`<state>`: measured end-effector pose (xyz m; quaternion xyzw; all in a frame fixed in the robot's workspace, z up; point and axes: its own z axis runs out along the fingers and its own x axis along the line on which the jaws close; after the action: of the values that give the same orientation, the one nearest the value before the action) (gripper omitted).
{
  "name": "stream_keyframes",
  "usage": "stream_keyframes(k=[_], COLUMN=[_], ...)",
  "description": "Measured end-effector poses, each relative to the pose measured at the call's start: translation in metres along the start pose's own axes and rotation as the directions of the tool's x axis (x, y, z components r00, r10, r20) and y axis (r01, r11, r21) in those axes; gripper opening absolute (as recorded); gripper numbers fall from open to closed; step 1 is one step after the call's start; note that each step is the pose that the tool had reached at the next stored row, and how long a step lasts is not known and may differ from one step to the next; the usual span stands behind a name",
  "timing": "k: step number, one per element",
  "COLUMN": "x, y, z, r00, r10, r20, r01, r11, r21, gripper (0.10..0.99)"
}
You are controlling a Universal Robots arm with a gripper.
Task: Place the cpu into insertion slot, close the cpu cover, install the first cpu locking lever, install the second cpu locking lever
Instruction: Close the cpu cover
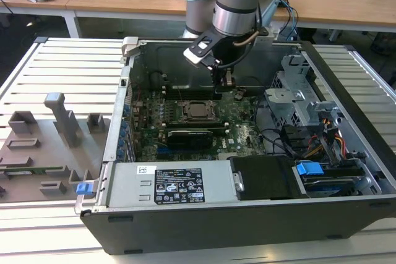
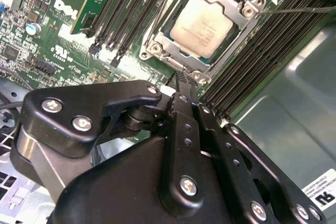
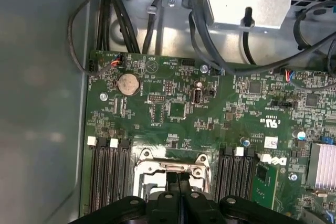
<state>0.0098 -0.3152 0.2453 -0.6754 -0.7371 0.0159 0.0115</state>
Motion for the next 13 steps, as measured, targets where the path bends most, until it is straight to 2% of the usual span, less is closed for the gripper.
stream_keyframes(k=[9,13], x=[0.0009,0.0016], y=[-0.0107,-0.0184], z=[0.0004,0.0007], r00=[1.0000,1.0000], r10=[0.000,0.000], r20=[0.0000,0.0000], r01=[0.000,0.000], r11=[1.0000,1.0000], r21=[0.000,0.000], gripper=[0.106,0.106])
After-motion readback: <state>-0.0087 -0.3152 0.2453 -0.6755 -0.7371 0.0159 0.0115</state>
